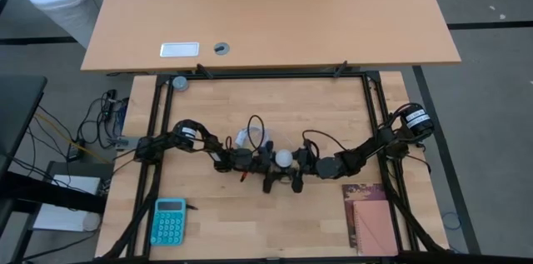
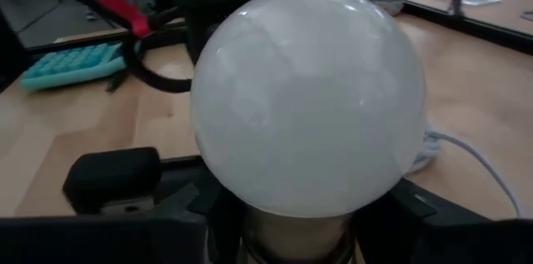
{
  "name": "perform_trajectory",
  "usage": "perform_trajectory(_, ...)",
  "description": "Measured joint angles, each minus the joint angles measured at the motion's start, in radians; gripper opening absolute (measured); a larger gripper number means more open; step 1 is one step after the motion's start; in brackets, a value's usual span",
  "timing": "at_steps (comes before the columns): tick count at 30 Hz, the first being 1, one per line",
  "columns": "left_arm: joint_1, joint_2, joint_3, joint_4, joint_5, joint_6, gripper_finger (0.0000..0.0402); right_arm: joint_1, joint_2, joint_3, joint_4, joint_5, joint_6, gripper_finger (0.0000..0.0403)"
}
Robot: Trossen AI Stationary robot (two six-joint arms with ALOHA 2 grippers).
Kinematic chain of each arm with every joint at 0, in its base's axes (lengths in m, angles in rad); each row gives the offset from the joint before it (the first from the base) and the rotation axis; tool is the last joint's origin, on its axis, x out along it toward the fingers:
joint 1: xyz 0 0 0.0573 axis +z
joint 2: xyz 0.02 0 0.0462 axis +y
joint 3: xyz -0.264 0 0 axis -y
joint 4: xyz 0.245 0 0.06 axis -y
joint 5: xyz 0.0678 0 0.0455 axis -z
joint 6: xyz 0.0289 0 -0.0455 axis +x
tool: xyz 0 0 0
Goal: Screw lightbulb
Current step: Insert the white lightbulb into the lamp socket
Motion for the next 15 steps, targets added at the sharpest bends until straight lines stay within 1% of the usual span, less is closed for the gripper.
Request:
perform_trajectory(11, -0.028, 0.0, 0.002, -0.006, -0.198, -0.017, 0.0198, 0.002, 0.0, 0.0, -0.009, 0.068, 0.032, 0.0181)
perform_trajectory(15, -0.042, 0.0, 0.021, -0.029, -0.261, -0.018, 0.0198, 0.003, 0.001, 0.003, -0.016, 0.086, 0.044, 0.0181)
